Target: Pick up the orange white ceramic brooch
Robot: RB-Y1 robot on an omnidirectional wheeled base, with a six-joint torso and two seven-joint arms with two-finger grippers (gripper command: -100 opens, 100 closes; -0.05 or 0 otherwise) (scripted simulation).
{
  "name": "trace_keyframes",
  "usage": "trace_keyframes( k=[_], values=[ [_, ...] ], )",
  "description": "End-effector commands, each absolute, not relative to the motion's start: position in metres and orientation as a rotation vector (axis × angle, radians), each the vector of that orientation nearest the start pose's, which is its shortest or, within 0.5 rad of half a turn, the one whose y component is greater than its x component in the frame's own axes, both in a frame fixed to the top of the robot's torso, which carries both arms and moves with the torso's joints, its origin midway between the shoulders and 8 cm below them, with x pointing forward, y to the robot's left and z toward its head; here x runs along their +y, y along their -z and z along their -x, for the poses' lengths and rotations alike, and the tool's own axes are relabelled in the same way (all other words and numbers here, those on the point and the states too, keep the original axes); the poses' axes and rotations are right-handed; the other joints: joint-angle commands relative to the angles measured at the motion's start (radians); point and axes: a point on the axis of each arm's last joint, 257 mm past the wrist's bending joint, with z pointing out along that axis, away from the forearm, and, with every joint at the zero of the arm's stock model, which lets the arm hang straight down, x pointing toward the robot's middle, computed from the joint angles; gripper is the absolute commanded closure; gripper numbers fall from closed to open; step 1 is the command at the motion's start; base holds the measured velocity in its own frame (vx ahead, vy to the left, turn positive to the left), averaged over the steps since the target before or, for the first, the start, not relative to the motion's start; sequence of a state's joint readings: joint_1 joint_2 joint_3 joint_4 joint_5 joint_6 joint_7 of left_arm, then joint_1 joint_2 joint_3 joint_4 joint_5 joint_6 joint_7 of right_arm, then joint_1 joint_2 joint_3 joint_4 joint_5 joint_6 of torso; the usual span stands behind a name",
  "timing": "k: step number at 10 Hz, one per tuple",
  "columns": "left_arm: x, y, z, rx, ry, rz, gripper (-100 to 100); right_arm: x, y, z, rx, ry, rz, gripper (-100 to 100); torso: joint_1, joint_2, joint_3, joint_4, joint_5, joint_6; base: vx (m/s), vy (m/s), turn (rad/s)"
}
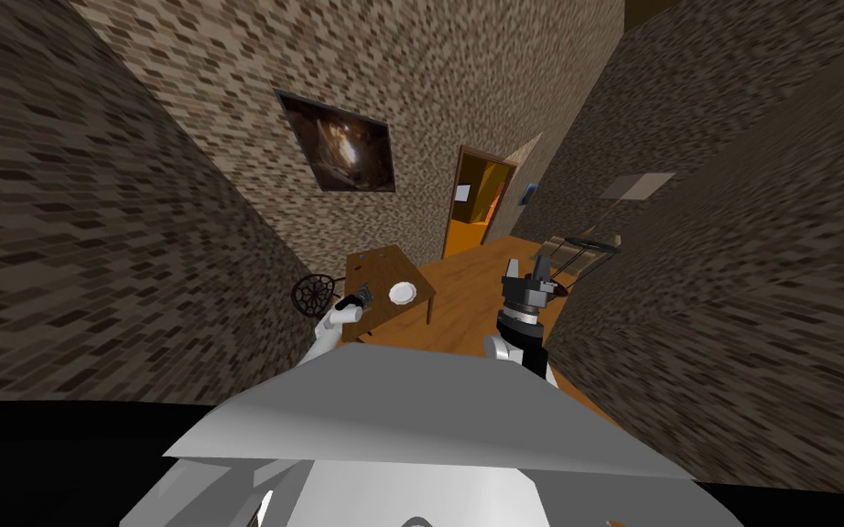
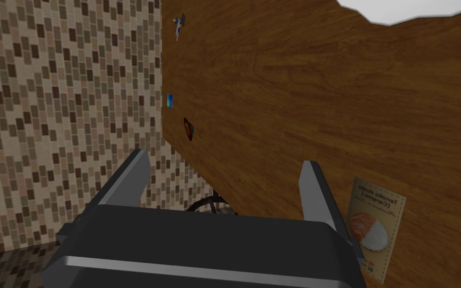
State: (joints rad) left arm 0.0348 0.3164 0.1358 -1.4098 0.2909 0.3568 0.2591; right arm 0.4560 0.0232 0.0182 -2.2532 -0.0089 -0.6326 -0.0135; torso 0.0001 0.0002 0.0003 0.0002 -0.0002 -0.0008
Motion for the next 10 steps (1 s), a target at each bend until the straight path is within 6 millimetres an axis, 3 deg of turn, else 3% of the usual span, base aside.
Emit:
trace_keyframes(
  k=[1,9,10],
  values=[
    [0.423,0.382,-0.480,1.204,0.903,1.920,-100,-0.269,-0.050,-0.328,0.480,-1.383,-0.568,0,0.000,0.000,0.000,0.000,0.000,0.000,-0.014,-0.017,-0.055],
    [0.423,0.382,-0.480,1.204,0.903,1.920,-100,-0.269,-0.050,-0.328,0.480,-1.383,-0.568,0,0.001,-0.001,0.000,0.000,0.000,0.000,0.001,0.000,-0.011],
    [0.430,0.393,-0.474,1.207,0.869,1.964,-100,-0.269,-0.050,-0.328,0.480,-1.383,-0.568,0,0.000,0.000,0.000,0.000,0.000,0.000,0.002,-0.002,-0.040]
  ],
)
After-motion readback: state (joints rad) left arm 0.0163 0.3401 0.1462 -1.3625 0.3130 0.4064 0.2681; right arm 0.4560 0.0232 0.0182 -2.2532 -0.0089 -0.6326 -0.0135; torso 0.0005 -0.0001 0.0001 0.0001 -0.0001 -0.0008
